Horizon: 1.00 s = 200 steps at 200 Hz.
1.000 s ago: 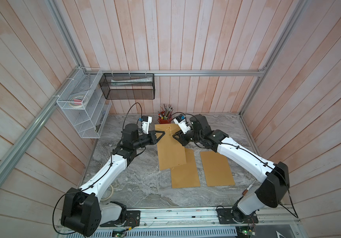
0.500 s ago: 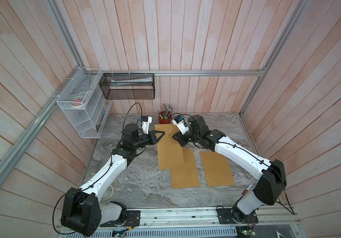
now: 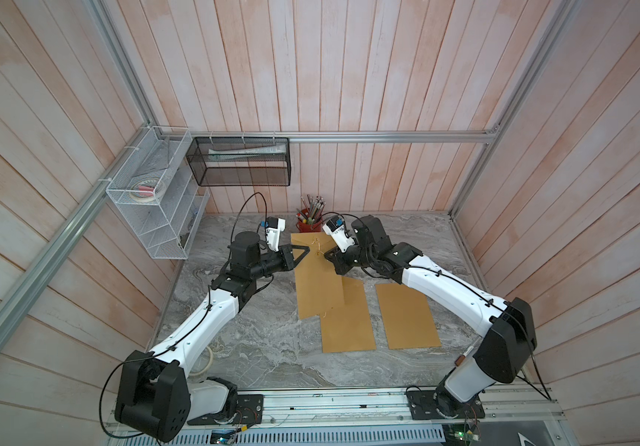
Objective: Open the file bag
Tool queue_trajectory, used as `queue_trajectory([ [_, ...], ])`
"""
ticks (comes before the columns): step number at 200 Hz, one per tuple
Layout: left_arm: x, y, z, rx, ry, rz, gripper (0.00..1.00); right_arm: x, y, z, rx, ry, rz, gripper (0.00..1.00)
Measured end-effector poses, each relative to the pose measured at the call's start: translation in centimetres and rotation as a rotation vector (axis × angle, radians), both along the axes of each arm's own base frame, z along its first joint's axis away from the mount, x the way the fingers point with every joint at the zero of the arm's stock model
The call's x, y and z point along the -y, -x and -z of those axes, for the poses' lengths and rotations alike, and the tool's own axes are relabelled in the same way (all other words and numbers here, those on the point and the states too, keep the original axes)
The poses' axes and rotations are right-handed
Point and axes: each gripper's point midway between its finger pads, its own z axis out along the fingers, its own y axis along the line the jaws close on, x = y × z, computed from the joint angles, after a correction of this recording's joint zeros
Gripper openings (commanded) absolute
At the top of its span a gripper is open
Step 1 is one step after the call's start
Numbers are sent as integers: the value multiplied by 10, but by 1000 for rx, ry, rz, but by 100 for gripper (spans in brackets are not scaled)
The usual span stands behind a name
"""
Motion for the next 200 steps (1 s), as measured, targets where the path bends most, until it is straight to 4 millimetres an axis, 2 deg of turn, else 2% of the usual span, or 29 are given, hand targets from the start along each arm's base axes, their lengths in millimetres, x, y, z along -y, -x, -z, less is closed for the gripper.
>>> queue_trajectory([
  [106, 0, -1, -3, 14, 5, -1, 0, -1, -3, -6, -3, -25, 21, 0],
  [200, 1, -2, -6, 32, 12, 0, 0, -6, -7, -28, 27, -79, 29, 0],
])
